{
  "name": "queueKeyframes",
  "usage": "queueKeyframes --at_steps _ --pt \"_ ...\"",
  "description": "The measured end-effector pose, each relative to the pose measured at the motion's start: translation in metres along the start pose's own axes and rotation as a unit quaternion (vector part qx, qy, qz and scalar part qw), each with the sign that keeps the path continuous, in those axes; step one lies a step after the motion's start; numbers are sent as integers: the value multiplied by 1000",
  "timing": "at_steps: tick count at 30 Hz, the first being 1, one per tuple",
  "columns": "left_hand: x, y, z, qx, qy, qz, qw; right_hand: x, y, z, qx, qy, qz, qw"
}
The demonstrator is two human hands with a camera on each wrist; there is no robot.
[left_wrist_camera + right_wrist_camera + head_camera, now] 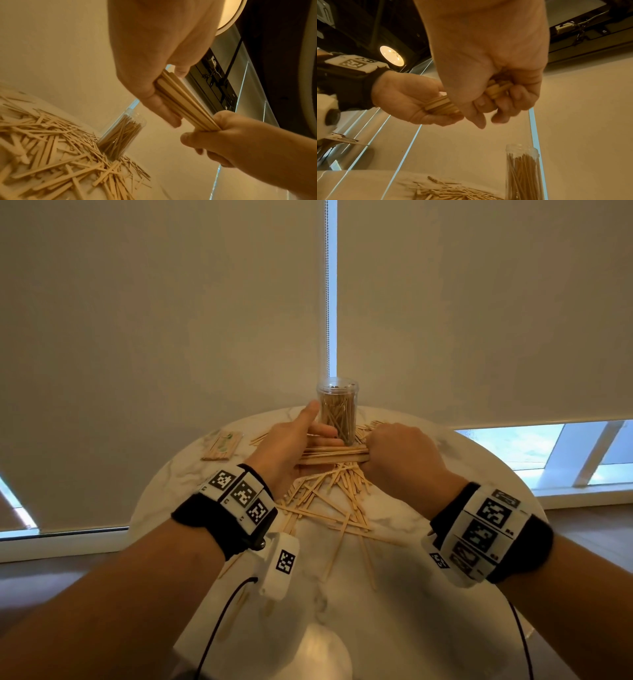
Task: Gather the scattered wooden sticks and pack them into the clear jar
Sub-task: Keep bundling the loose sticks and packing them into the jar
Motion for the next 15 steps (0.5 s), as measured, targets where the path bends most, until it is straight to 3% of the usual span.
queueKeyframes --at_steps 6,10,15 --pt "-5 -6 -7 -88 -16 153 984 -8 -13 -4 25 -52 30 998" --pt "-2 -10 -6 -159 -20 320 934 -8 -8 -6 23 -84 69 994" --pt "0 -14 2 -182 23 314 932 -12 -3 1 61 -81 101 990"
Point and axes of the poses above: each hand's wrist, its own z-axis towards the middle knuckle, its own x-axis out of the back of the hand, y = z × x, the point moved 3 cm from there along z, towards the middle knuckle, and after that the axes turned 9 degrees about z, right-handed, at the moved point
